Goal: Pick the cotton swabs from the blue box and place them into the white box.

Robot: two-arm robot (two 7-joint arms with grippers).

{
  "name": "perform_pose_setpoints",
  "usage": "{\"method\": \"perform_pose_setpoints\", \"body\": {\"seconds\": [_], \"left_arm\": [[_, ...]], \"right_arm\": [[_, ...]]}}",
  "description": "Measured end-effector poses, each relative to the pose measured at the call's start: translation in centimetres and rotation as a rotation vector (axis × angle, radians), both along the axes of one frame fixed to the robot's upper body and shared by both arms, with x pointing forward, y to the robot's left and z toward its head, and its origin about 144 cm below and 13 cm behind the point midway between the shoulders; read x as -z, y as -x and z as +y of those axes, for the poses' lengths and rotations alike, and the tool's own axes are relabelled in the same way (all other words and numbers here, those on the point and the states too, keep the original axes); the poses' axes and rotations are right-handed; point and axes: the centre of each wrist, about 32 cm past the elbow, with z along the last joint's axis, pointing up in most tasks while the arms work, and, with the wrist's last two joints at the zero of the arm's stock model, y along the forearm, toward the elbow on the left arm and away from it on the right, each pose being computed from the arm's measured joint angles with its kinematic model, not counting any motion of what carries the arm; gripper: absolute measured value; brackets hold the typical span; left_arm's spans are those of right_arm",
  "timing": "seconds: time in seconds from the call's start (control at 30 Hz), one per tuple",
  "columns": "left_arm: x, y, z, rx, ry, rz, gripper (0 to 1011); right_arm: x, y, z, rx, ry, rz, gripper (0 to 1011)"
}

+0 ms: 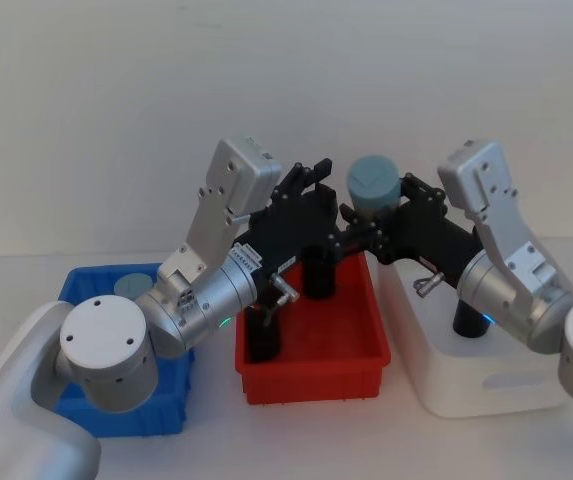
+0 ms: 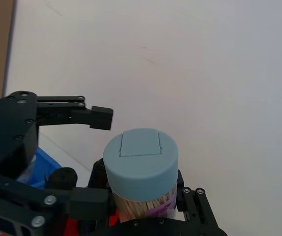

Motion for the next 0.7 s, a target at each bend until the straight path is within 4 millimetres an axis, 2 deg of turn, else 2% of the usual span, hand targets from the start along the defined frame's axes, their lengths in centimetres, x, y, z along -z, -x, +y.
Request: {"method": "perform_pose_setpoints", "body": {"seconds": [0.7], "left_arm": [[0.0, 0.0, 0.0, 0.000, 0.000, 0.000, 1004]], "right_arm": [[2.0, 0.5, -2.3, 0.296, -0.123, 0.037, 647]]}}
